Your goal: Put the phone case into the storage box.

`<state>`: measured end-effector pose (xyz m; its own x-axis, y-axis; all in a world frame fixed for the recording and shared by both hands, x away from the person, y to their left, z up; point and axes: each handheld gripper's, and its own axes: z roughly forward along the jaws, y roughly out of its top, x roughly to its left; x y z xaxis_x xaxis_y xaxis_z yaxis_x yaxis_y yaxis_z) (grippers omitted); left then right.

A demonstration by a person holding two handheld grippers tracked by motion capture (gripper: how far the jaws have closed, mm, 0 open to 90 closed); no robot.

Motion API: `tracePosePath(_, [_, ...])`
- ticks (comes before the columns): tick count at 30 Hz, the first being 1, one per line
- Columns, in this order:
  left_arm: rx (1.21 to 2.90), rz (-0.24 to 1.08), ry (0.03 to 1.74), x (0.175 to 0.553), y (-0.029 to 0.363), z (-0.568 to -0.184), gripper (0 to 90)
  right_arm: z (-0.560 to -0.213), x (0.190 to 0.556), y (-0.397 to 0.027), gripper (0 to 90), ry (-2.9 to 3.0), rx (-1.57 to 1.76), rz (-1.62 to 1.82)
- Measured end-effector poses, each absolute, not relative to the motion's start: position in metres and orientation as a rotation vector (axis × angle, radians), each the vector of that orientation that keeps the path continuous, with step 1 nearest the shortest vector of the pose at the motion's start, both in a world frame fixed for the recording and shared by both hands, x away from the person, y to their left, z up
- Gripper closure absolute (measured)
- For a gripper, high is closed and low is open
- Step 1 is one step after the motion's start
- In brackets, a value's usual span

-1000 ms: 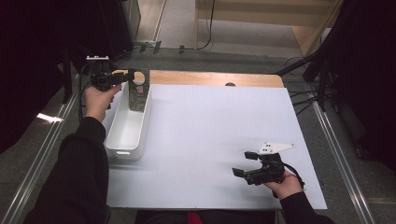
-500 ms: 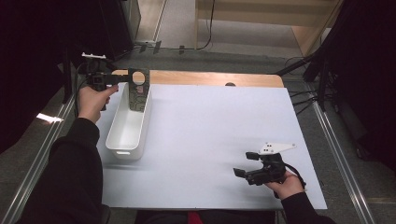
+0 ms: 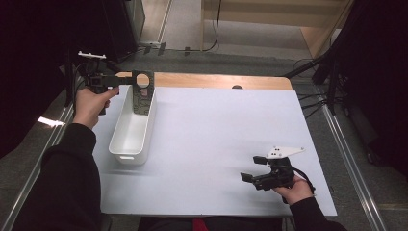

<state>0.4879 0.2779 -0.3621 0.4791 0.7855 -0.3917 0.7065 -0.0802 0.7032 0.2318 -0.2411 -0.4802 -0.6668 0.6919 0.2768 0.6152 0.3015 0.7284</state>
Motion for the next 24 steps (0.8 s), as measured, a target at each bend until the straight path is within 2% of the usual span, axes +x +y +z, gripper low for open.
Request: tracePosePath(24, [1.932, 0.045, 1.098, 0.448, 0.246, -0.345, 28.7, -0.477, 0.234, -0.237, 12.5, 2.485, 1.209, 1.309])
